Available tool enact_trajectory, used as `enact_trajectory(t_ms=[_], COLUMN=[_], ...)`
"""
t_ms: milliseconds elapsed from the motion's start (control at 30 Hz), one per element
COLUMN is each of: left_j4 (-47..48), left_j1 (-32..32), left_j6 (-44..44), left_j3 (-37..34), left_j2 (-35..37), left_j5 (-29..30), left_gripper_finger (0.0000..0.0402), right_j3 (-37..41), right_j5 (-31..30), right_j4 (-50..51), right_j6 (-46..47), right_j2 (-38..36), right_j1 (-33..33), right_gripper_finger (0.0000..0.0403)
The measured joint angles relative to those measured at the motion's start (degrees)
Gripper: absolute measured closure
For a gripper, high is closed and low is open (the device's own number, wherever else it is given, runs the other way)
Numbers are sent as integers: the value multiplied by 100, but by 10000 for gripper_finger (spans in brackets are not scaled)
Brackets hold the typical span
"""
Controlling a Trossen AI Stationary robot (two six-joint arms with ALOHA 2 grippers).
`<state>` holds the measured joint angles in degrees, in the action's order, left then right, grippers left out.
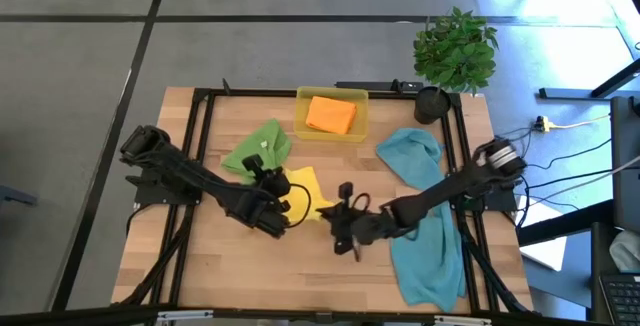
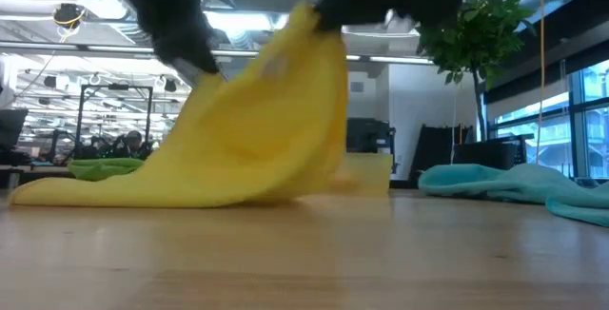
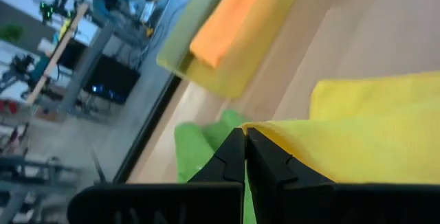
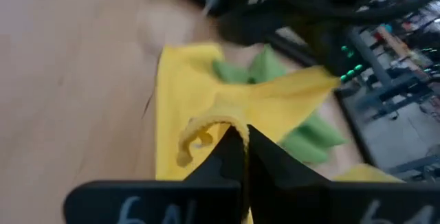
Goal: Fold microfiber towels
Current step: Fold the yellow microfiber cloth
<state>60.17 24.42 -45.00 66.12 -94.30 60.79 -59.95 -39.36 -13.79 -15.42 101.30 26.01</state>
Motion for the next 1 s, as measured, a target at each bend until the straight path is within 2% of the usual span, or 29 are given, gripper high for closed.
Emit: enact_trajectory(t_ms=[267, 600, 833, 1000], left_j4=[46, 34, 20, -419], left_j1=[450, 1030, 1809, 2422], left_j6=[1211, 2724, 2944, 2949], left_j3=[1041, 2460, 2943, 2956], left_j2=[403, 760, 771, 749], left_j5=[580, 722, 385, -117], left_gripper_finger=[402, 402, 402, 402], right_j3=[137, 138, 138, 138], right_j5=[-790, -860, -855, -422], right_j4=[848, 884, 876, 826], right_j6=[234, 335, 914, 1277], right_j2=[-1490, -3100, -3456, -3312], right_j1=[219, 792, 1503, 1935], right_gripper_finger=[400, 401, 401, 401])
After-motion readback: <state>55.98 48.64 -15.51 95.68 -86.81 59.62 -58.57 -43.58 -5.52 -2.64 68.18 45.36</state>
